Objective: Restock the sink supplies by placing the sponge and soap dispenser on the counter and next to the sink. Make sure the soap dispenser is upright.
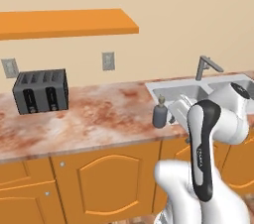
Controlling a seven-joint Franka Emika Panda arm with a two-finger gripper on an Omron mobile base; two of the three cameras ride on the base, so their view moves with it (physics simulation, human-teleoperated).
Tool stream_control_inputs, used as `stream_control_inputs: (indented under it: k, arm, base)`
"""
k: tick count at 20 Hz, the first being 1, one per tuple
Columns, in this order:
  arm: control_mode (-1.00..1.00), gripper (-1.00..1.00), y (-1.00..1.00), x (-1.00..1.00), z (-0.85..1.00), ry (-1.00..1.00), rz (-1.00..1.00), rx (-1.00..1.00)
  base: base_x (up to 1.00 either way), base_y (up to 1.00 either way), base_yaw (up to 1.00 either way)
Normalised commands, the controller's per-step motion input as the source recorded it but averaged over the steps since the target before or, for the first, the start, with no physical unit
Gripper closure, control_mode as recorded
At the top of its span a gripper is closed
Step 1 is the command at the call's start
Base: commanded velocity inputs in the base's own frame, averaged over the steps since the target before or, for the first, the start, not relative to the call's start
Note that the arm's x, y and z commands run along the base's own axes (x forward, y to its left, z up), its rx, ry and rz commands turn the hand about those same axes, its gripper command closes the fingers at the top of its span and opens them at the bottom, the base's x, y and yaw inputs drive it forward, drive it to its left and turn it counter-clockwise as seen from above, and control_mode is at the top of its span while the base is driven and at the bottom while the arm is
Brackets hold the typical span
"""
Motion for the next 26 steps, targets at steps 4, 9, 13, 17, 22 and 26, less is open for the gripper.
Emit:
stream_control_inputs:
  k: [4, 9, 13, 17, 22, 26]
  arm:
    - [1.00, -1.00, 0.00, 0.00, 0.00, 0.00, 0.00, 0.00]
    - [1.00, -1.00, 0.00, 0.00, 0.00, 0.00, 0.00, 0.00]
    - [1.00, -1.00, 0.00, 0.00, 0.00, 0.00, 0.00, 0.00]
    - [1.00, -1.00, 0.00, 0.00, 0.00, 0.00, 0.00, 0.00]
    - [1.00, -1.00, 0.00, 0.00, 0.00, 0.00, 0.00, 0.00]
    - [1.00, -1.00, 0.00, 0.00, 0.00, 0.00, 0.00, 0.00]
  base:
    - [-0.39, -0.21, -0.37]
    - [-0.87, -0.71, -0.44]
    - [-0.78, -0.72, -0.45]
    - [-0.40, -0.67, -0.51]
    - [0.00, -0.63, -0.53]
    - [0.00, -0.79, -0.57]
